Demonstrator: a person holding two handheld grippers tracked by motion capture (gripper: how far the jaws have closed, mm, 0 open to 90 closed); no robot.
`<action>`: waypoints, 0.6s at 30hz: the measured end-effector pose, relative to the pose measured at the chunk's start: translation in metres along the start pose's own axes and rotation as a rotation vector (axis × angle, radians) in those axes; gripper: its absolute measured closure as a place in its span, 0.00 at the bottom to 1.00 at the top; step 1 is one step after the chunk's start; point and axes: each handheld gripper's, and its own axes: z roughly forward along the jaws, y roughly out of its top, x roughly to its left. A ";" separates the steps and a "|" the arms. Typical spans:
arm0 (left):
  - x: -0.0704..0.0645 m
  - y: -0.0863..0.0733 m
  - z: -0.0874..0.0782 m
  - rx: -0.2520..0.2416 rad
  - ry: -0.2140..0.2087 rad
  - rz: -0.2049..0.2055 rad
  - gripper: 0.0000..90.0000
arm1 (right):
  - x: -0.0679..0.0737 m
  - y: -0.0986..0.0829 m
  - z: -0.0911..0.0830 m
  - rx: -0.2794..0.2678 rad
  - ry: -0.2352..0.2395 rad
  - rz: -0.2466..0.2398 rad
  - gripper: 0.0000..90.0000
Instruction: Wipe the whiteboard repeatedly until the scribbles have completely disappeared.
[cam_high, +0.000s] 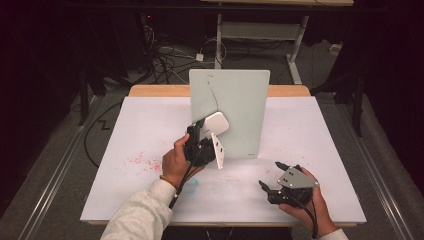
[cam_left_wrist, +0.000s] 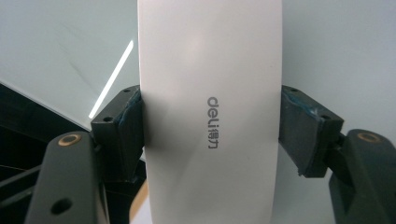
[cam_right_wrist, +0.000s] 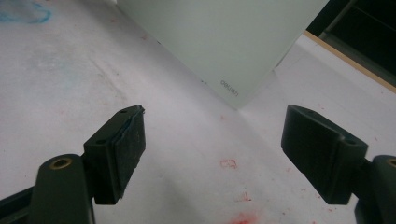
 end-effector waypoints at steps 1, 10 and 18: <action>0.014 0.007 0.001 -0.020 0.007 -0.036 0.32 | 0.000 0.000 0.000 0.000 0.000 0.000 0.25; 0.033 0.011 0.002 -0.038 0.026 -0.093 0.32 | -0.001 0.000 -0.001 0.002 -0.002 0.001 0.25; -0.015 -0.012 -0.001 -0.002 -0.014 -0.043 0.32 | 0.000 0.000 0.000 0.003 0.003 -0.006 0.25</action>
